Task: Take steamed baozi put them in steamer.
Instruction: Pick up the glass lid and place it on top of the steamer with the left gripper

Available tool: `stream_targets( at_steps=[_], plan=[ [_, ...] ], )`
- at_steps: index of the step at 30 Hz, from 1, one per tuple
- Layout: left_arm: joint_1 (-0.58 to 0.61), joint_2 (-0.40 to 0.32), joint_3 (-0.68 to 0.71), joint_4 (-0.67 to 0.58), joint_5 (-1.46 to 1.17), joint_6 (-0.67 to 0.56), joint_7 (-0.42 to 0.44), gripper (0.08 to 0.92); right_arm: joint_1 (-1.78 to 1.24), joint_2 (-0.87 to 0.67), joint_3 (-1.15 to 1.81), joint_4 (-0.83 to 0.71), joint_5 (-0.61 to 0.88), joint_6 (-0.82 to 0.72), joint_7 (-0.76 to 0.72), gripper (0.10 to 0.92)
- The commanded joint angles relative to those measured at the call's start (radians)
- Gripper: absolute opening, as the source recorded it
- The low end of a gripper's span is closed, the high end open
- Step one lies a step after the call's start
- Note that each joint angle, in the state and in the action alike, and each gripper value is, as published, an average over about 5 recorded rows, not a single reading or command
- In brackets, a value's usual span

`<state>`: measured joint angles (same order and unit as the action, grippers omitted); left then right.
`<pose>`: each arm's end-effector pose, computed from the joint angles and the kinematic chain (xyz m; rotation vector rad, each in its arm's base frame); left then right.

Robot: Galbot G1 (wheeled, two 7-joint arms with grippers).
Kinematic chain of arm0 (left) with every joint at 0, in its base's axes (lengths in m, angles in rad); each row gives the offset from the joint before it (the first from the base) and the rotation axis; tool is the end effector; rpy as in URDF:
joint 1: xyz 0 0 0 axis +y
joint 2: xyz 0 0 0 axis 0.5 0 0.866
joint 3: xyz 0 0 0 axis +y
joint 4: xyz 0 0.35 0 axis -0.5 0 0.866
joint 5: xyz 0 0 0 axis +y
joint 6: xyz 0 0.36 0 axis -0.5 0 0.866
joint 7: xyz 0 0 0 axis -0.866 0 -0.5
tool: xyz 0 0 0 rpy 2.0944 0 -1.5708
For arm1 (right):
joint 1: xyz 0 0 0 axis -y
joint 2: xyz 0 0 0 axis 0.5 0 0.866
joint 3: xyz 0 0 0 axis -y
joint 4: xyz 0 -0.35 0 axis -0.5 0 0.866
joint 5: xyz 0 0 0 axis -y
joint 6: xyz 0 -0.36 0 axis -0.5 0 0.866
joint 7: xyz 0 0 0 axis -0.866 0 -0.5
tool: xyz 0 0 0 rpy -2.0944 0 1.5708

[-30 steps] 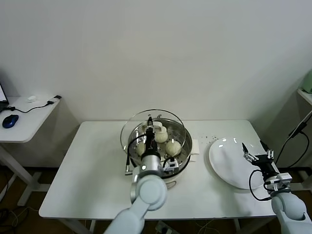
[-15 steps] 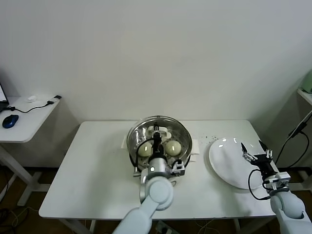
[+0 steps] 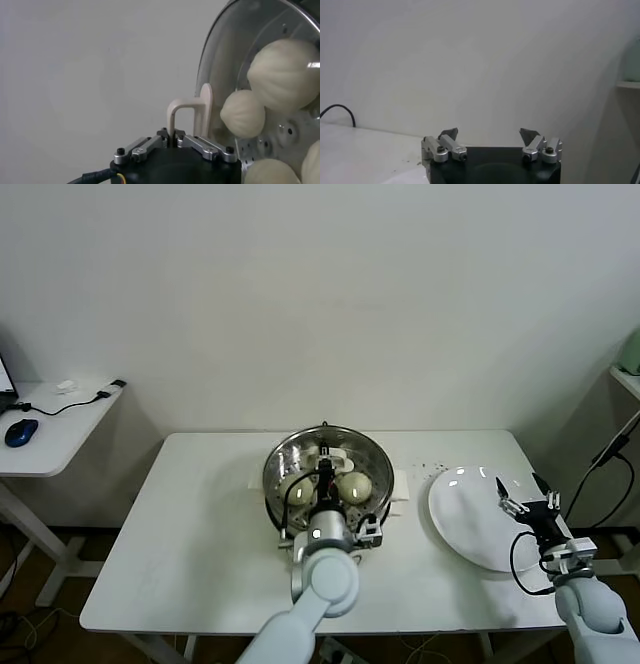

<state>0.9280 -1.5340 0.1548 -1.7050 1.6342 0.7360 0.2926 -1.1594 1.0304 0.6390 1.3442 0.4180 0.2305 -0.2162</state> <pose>0.3126 -0.2126 -0.2746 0.0308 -2.1937 -2.1624 0.3072 -0.2563 -0.3855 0.0481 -3.0886 0.2133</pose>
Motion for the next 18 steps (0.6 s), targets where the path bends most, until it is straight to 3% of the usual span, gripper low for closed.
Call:
stream_targets(
  at_steps=[1,18],
  plan=[
    [0.006,0.001,0.001,0.006,-0.01,0.033,-0.009,0.146,0.002,0.002,0.001,-0.004,-0.001,0.003,-0.002,0.823],
    [0.003,0.002,0.011,0.028,-0.041,0.031,-0.061,0.146,-0.003,0.01,0.009,-0.014,-0.007,0.01,-0.012,0.823]
  ],
)
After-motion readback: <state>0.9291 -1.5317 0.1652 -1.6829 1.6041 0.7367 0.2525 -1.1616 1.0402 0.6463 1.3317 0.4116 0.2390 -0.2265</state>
